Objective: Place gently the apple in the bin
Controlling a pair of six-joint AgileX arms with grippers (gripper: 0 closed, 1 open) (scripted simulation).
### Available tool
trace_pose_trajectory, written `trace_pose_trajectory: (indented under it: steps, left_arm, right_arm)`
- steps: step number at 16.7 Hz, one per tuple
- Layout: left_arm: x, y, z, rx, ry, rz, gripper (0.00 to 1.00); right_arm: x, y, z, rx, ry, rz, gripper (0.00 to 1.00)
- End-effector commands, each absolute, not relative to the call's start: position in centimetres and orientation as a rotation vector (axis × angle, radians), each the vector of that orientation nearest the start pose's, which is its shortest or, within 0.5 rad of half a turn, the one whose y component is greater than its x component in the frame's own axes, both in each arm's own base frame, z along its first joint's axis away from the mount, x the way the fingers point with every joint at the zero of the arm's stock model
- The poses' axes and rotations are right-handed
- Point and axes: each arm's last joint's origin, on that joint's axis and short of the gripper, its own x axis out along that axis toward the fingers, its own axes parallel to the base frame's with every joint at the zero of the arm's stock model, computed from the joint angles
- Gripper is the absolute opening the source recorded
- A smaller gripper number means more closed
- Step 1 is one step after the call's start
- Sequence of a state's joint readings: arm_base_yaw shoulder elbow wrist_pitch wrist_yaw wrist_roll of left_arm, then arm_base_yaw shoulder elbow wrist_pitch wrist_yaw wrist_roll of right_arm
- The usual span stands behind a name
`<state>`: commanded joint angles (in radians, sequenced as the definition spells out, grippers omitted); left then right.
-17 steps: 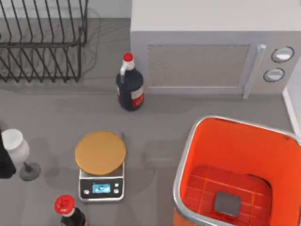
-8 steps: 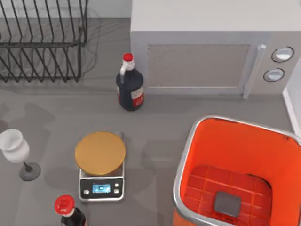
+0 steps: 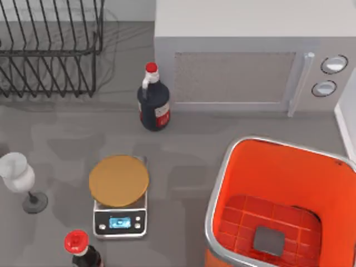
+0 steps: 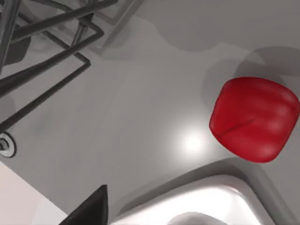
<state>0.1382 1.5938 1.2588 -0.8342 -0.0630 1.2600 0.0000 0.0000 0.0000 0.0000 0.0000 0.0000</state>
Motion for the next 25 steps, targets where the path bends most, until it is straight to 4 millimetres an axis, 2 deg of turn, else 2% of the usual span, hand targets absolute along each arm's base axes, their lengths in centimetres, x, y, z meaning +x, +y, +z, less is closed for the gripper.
trace_pose_trajectory:
  steps: [4, 7, 15, 17, 22, 25]
  left_arm:
    - [35.9, 6.0, 20.5, 1.095, 1.282, -0.844, 1.00]
    - [37.5, 6.6, 18.3, 1.096, 1.345, -0.957, 1.00]
    - [37.8, 6.6, 17.7, 1.097, 1.357, -0.984, 1.00]
    - [37.8, 6.7, 16.5, 1.093, 1.362, -0.984, 1.00]
    - [38.0, 7.3, 11.6, 1.097, 1.356, -0.977, 1.00]
    - [37.8, 7.3, 10.9, 1.095, 1.360, -0.981, 1.00]
  right_arm:
    - [10.6, -0.1, 16.0, 0.000, 0.000, 0.000, 1.00]
    - [10.6, -0.1, 16.0, 0.000, 0.000, 0.000, 1.00]
    - [10.6, -0.1, 16.0, 0.000, 0.000, 0.000, 1.00]
    - [10.6, -0.1, 16.0, 0.000, 0.000, 0.000, 1.00]
    - [10.6, -0.1, 16.0, 0.000, 0.000, 0.000, 1.00]
    - [10.6, -0.1, 16.0, 0.000, 0.000, 0.000, 1.00]
